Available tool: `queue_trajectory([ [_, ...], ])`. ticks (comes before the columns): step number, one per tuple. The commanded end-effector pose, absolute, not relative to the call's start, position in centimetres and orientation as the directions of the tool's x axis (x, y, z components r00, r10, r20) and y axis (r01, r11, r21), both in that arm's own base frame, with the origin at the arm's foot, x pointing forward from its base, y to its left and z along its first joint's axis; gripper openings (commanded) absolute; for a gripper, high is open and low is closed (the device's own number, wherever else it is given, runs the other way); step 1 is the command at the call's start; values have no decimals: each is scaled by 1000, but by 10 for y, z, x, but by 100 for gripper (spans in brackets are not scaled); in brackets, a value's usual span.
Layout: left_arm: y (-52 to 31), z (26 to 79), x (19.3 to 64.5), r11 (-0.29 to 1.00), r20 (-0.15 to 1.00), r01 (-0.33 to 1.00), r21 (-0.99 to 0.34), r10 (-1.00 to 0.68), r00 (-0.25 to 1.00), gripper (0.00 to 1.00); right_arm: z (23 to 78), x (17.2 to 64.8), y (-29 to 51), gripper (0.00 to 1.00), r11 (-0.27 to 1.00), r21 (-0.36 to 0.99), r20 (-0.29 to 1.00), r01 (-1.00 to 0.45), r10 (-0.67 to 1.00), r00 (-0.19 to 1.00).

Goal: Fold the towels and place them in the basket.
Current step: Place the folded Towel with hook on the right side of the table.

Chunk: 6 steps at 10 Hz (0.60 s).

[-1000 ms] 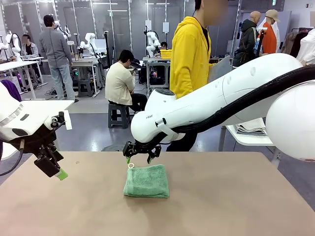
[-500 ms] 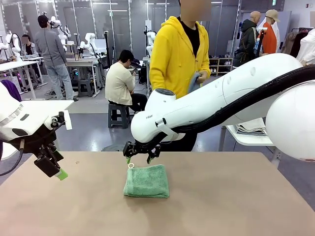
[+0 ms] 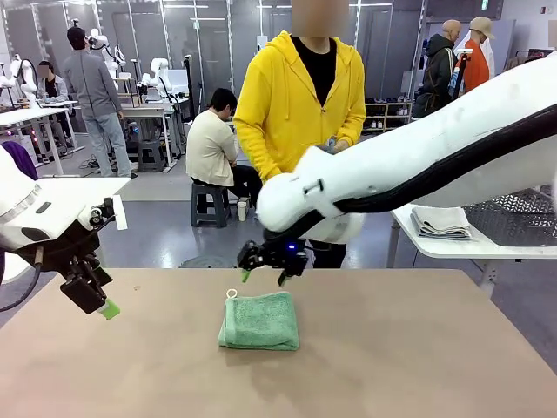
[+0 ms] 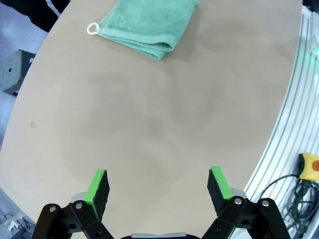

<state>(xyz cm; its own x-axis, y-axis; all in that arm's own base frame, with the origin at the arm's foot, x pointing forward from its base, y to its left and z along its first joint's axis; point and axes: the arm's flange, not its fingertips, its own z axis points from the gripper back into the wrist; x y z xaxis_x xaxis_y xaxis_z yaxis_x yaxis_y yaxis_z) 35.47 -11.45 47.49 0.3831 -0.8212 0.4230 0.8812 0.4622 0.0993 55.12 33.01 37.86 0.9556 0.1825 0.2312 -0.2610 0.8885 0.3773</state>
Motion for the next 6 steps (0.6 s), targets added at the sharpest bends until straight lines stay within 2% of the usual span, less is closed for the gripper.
queue_trajectory([
  [1, -117, 474, 354, 479, 416, 872, 103, -817, 399, 100, 364, 537, 277, 100, 835, 488, 233, -253, 155, 960],
  [3, -117, 474, 354, 479, 416, 872, 103, -817, 399, 100, 354, 543, 238, 100, 780, 590, 225, -209, 89, 970],
  [6, -117, 474, 354, 479, 416, 872, 103, -817, 399, 100, 321, 547, 204, 100, 697, 689, 185, -196, 92, 978],
])
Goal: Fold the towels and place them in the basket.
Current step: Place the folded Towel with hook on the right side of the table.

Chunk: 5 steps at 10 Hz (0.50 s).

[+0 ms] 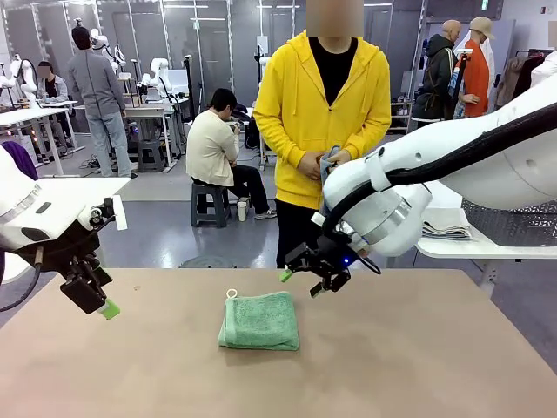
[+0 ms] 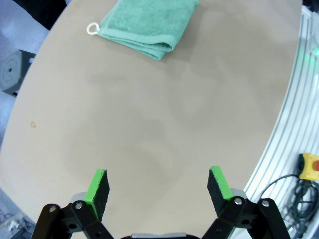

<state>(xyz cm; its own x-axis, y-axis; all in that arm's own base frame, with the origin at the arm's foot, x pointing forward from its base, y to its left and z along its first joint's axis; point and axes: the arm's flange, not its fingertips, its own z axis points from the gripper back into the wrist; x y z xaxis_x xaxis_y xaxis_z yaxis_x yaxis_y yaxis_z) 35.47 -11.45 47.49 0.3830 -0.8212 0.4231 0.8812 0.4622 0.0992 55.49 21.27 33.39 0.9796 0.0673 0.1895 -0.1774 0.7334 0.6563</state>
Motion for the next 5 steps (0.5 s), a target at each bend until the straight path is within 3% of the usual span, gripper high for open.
queue_trajectory([
  [1, -117, 474, 354, 479, 416, 872, 103, -817, 399, 100, 313, 547, 199, 100, 668, 719, 171, -192, 97, 980],
  [5, -117, 474, 354, 479, 416, 872, 103, -817, 399, 100, 277, 542, 198, 100, 622, 769, 127, -150, 81, 989],
])
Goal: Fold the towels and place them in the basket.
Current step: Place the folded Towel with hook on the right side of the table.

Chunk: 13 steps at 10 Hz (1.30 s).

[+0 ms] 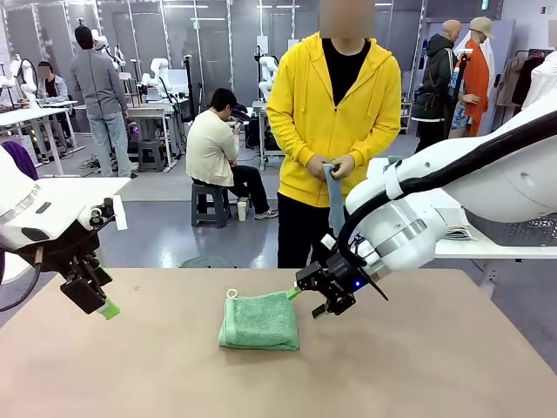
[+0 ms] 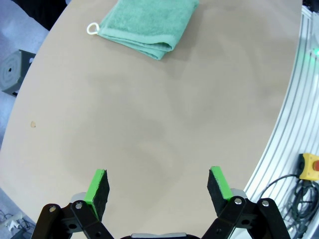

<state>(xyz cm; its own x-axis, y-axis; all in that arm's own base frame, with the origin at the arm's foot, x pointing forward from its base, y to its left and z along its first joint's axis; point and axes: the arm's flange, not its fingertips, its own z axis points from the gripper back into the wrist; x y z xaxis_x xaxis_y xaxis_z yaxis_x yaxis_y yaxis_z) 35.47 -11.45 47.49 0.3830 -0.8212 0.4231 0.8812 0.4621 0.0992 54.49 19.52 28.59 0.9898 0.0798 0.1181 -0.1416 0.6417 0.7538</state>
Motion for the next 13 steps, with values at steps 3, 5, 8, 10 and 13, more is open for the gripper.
queue_trajectory([
  [3, -117, 474, 354, 479, 416, 872, 103, -817, 399, 100, 262, 545, 204, 100, 585, 802, 120, -120, 39, 992],
  [5, -117, 474, 354, 479, 416, 872, 103, -817, 399, 100, 255, 547, 208, 100, 564, 819, 112, -104, 20, 994],
  [8, -117, 474, 354, 479, 416, 872, 103, -817, 399, 100, 249, 549, 217, 100, 552, 829, 101, -91, 12, 995],
  [10, -117, 474, 354, 479, 416, 872, 103, -817, 399, 100, 248, 552, 222, 100, 550, 831, 92, -84, 13, 996],
  [13, -117, 474, 354, 479, 416, 872, 103, -817, 399, 100, 247, 557, 231, 53, 554, 829, 86, -79, 13, 996],
])
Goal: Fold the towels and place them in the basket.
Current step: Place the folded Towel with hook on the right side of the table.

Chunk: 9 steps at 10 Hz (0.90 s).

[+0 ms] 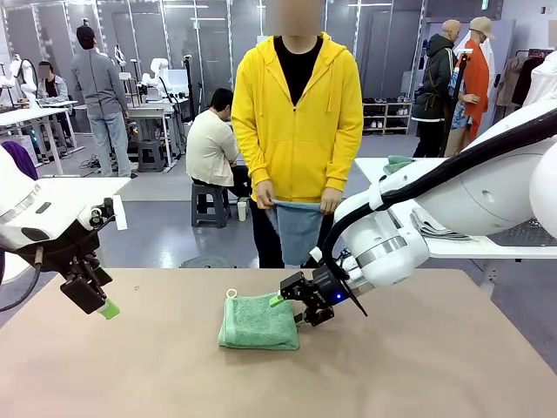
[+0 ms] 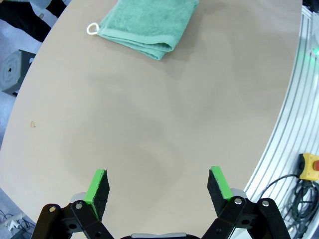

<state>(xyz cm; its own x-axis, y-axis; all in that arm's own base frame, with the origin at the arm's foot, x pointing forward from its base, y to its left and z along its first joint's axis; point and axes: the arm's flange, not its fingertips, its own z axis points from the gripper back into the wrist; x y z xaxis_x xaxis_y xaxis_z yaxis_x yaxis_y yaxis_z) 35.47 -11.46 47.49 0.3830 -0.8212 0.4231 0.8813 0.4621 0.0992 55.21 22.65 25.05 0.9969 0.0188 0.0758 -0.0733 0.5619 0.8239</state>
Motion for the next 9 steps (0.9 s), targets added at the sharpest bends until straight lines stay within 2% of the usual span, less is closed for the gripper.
queue_trajectory([
  [1, -117, 474, 354, 479, 416, 872, 103, -817, 399, 100, 247, 557, 233, 23, 557, 827, 87, -79, 13, 996],
  [2, -117, 474, 354, 479, 416, 872, 103, -817, 399, 100, 248, 558, 234, 0, 558, 826, 85, -76, 8, 996],
  [9, -117, 474, 354, 479, 416, 872, 103, -817, 399, 100, 248, 552, 233, 0, 573, 817, 87, -64, -13, 996],
])
